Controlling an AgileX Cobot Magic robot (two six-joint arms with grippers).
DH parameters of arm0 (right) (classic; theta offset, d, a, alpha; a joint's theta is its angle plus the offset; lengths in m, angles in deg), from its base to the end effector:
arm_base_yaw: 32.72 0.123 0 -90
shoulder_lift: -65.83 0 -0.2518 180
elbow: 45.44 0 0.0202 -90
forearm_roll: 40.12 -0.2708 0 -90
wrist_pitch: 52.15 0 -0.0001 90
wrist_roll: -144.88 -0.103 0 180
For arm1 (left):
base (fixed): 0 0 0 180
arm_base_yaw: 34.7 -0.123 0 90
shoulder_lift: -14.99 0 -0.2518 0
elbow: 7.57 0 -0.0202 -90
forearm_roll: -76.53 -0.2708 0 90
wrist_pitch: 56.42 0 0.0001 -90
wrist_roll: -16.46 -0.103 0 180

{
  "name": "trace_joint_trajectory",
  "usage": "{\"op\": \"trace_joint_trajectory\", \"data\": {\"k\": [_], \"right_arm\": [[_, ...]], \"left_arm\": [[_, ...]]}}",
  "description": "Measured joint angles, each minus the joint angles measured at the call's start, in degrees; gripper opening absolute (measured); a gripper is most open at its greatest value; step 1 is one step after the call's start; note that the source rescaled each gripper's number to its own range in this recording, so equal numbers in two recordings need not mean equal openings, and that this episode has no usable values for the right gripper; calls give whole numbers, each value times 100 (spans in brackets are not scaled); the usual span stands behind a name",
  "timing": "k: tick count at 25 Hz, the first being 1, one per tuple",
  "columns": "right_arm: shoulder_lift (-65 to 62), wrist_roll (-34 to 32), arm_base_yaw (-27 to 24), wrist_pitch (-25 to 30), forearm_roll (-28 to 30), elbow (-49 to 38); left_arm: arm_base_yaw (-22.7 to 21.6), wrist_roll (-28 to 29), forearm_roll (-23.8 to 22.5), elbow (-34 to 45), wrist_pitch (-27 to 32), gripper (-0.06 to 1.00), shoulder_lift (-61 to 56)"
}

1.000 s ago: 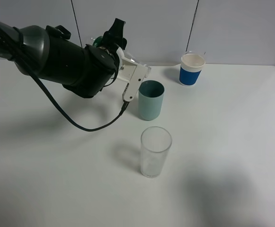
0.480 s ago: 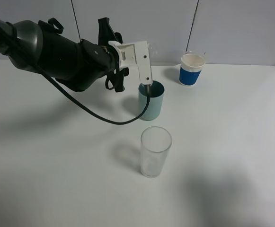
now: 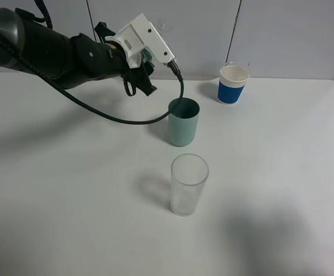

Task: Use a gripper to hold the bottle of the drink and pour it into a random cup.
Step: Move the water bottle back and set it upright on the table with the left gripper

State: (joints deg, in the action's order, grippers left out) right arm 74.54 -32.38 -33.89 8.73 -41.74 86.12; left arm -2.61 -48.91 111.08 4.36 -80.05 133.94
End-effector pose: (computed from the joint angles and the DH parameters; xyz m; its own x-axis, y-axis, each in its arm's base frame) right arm 0.0585 0.0014 0.2765 -0.4694 -0.0245 -0.8827 -0.0174 0.9997 -0.0185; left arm 0.3796 -0.2105 0.1452 -0.0705 0.6723 -0.7369 0.4491 0.6810 0.5784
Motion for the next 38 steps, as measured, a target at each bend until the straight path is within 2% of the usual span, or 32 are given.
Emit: {"op": "trace_joint_trajectory", "data": {"k": [7,13,16,19,22,30,34,38], "right_arm": [[0,0,0,0,0,0],[0,0,0,0,0,0],[0,0,0,0,0,0],[0,0,0,0,0,0],[0,0,0,0,0,0],[0,0,0,0,0,0],[0,0,0,0,0,0],[0,0,0,0,0,0]], "left_arm": [[-552,3246,-2385,0,736,4,-185],[-967,6085,-4568,0,873,4,-366],[-1185,7429,-5508,33,652,4,-400],[-1418,8362,-6101,299,-250,4,-431],[-1617,8799,-6399,622,-1071,4,-443],[-2011,8892,-6496,1533,-2046,4,-443],[-2191,8563,-6502,1954,-2617,4,-449],[-2307,8082,-6508,2263,-2871,4,-449]]}}
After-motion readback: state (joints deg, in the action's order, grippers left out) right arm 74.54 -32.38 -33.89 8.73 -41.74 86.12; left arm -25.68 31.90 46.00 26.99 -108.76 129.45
